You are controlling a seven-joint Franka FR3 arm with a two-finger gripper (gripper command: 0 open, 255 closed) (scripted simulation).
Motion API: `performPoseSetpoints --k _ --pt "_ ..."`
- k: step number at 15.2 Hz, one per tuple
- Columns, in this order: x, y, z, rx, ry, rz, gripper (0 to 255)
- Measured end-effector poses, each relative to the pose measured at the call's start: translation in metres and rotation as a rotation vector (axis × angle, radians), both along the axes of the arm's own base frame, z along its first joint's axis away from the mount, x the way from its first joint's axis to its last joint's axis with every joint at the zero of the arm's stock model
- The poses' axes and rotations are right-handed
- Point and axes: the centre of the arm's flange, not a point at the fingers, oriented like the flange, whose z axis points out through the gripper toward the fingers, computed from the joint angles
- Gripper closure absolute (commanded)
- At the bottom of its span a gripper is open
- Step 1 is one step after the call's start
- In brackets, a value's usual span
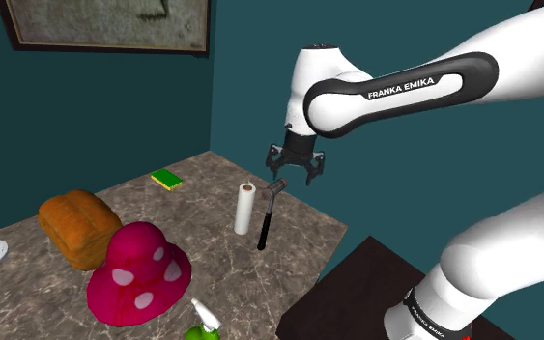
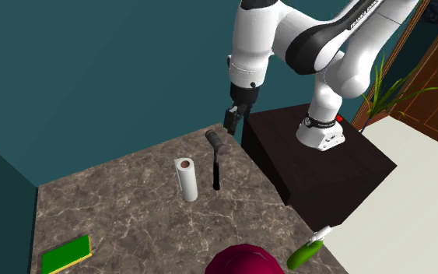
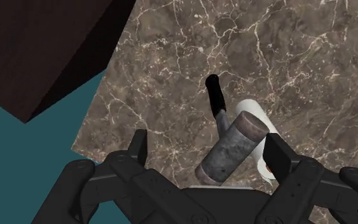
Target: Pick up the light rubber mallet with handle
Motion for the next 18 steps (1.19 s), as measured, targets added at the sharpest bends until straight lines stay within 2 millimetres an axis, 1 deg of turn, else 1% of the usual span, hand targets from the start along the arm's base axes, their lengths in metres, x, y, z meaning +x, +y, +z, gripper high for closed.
performPoseSetpoints --k 1,2,3,4,5,8,13,14,18 --pt "0.009 0.005 -0.006 -0.001 -0.002 -0.051 0" --pt "0.023 0.004 -0.011 -0.001 -0.005 -0.105 0" --pt "0.033 0.01 -0.023 -0.001 -0.006 -0.153 0" --pt "0.045 0.013 -0.03 0.0 -0.008 -0.208 0" --pt "0.053 0.015 -0.035 0.0 -0.01 -0.252 0" --pt "0.061 0.016 -0.052 0.0 -0.012 -0.295 0" --pt "0.061 0.017 -0.077 0.001 -0.013 -0.301 0" --pt "0.061 0.017 -0.08 0.001 -0.013 -0.302 255" --pt "0.061 0.018 -0.082 0.002 -0.016 -0.301 255"
